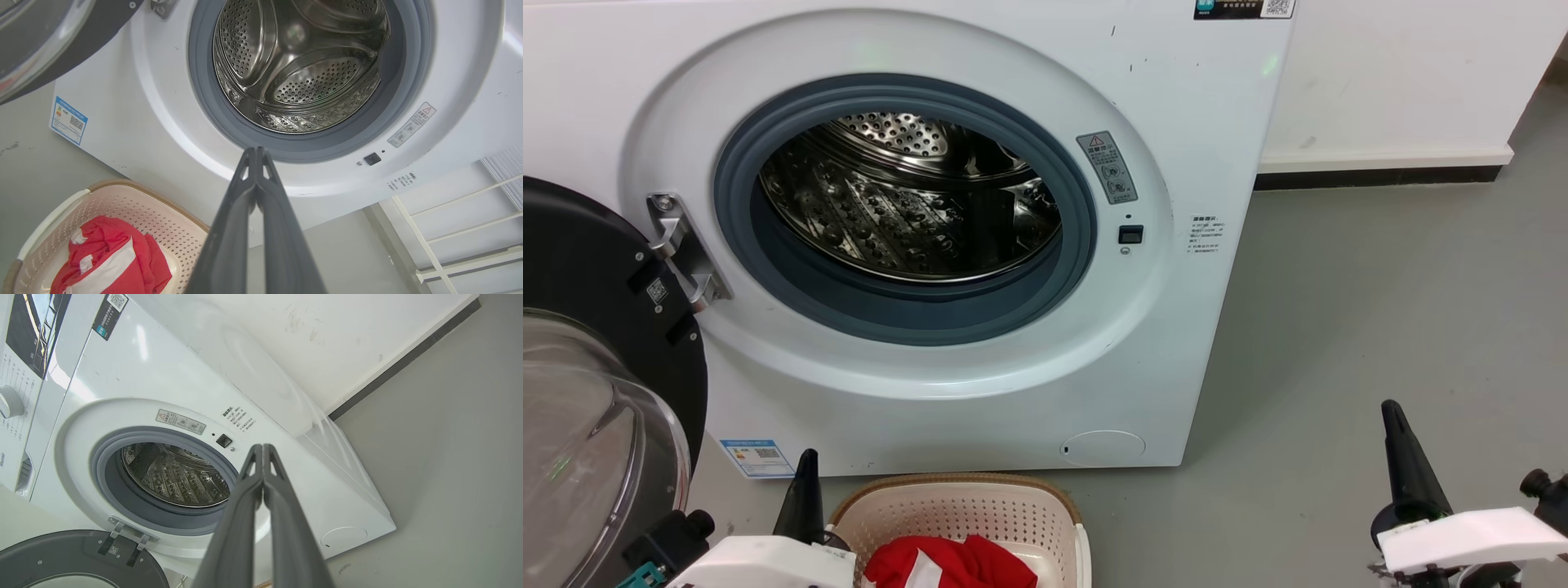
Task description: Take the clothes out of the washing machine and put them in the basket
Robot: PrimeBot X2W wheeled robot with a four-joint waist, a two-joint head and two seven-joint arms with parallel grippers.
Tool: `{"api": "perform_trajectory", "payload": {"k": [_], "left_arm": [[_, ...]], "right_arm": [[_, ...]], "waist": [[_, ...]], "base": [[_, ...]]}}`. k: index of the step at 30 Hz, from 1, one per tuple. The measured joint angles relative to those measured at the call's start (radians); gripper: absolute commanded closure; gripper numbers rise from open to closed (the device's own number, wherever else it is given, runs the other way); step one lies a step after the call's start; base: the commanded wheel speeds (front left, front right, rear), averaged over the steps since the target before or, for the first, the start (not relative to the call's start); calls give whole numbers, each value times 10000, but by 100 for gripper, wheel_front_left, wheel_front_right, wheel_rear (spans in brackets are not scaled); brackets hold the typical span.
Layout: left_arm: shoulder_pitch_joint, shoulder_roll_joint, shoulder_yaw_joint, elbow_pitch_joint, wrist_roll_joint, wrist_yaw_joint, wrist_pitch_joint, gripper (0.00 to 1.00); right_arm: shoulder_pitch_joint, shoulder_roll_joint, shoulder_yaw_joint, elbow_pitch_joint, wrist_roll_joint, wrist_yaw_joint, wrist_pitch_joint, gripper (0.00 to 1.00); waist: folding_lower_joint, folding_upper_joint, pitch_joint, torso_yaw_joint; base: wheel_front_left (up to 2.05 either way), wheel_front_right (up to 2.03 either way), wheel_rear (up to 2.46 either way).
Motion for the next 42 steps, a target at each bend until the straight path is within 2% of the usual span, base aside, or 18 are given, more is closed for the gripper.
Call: {"api": "perform_trajectory", "payload": {"k": [21,42], "left_arm": [[-415,-13,240,245,-2585,-288,616,100],[-790,-21,420,443,-4709,-529,1129,100]], "right_arm": [[-385,-36,-146,359,2581,0,589,100],[-719,-40,-322,662,4665,-2,1126,100]], "waist": [[0,0,88,111],[-1,0,176,222]], "base": [[0,0,0],[0,0,0]]}}
